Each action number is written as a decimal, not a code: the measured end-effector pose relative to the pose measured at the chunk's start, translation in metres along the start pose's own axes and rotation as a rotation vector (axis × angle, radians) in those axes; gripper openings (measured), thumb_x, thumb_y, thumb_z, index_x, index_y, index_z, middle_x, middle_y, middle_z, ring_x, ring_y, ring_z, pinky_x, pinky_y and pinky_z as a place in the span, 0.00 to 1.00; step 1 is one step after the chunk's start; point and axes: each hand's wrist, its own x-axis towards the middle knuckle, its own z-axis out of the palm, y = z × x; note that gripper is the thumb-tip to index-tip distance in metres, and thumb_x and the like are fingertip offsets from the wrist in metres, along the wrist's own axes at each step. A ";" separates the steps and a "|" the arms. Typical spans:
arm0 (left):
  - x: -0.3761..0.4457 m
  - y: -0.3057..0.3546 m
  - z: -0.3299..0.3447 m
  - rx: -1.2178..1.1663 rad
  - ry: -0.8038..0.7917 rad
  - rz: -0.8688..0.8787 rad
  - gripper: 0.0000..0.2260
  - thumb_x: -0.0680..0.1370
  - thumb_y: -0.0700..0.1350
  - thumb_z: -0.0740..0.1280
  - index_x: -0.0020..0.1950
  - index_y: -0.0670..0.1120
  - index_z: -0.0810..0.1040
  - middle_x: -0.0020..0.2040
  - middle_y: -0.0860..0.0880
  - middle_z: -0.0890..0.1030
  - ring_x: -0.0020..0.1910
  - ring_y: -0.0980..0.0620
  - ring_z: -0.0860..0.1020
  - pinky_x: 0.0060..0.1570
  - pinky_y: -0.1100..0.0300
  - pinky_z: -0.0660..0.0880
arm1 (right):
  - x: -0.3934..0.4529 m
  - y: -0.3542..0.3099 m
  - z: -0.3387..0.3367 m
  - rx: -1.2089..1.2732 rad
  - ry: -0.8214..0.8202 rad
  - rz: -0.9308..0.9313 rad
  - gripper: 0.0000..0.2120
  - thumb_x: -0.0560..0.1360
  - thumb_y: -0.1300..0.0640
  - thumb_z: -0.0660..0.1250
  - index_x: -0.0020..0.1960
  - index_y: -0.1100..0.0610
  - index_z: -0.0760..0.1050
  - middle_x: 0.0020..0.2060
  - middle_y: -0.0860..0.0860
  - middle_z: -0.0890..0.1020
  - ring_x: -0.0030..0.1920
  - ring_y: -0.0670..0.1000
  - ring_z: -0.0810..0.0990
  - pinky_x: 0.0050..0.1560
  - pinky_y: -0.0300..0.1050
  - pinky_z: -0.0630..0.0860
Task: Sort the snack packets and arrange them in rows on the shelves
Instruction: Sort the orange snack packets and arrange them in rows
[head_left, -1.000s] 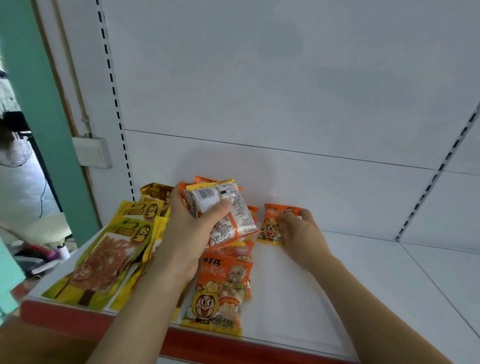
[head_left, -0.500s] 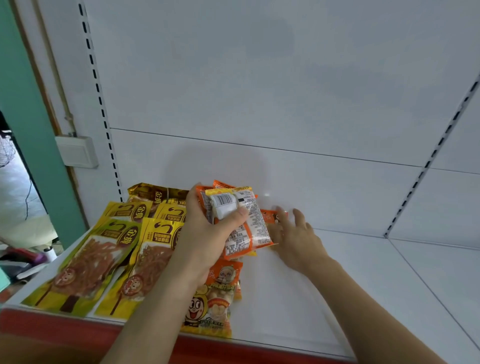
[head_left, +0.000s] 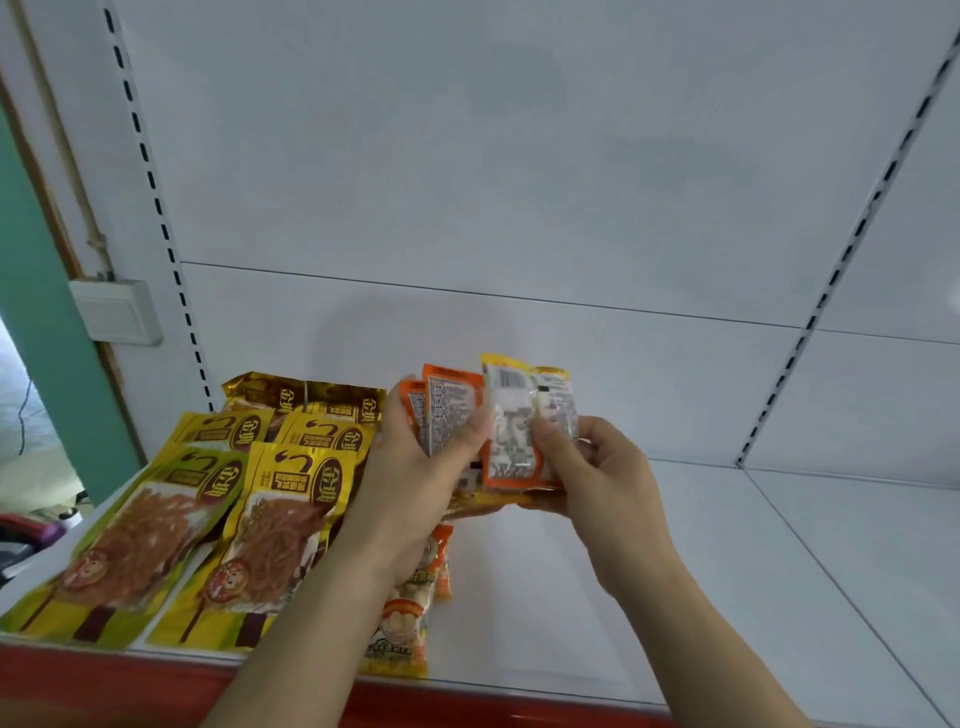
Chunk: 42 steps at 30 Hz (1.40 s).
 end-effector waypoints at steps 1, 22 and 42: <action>0.000 -0.001 -0.001 -0.013 0.005 0.008 0.27 0.74 0.54 0.76 0.70 0.57 0.70 0.60 0.52 0.84 0.52 0.52 0.87 0.44 0.51 0.85 | 0.002 -0.002 -0.003 -0.015 0.049 -0.019 0.09 0.78 0.51 0.71 0.51 0.57 0.79 0.39 0.54 0.86 0.42 0.54 0.87 0.42 0.52 0.84; 0.001 -0.003 0.017 0.039 0.201 0.053 0.18 0.82 0.52 0.68 0.70 0.61 0.68 0.58 0.53 0.84 0.51 0.48 0.87 0.48 0.44 0.85 | -0.013 0.013 -0.004 -0.417 -0.144 -0.273 0.26 0.77 0.46 0.71 0.72 0.37 0.67 0.56 0.38 0.79 0.54 0.36 0.80 0.50 0.35 0.80; 0.000 -0.006 0.011 0.086 0.227 0.090 0.33 0.74 0.48 0.79 0.74 0.57 0.65 0.59 0.55 0.82 0.56 0.52 0.84 0.55 0.47 0.83 | -0.009 0.000 -0.020 -0.125 -0.144 0.225 0.14 0.76 0.46 0.71 0.54 0.56 0.80 0.45 0.51 0.87 0.46 0.50 0.87 0.50 0.51 0.84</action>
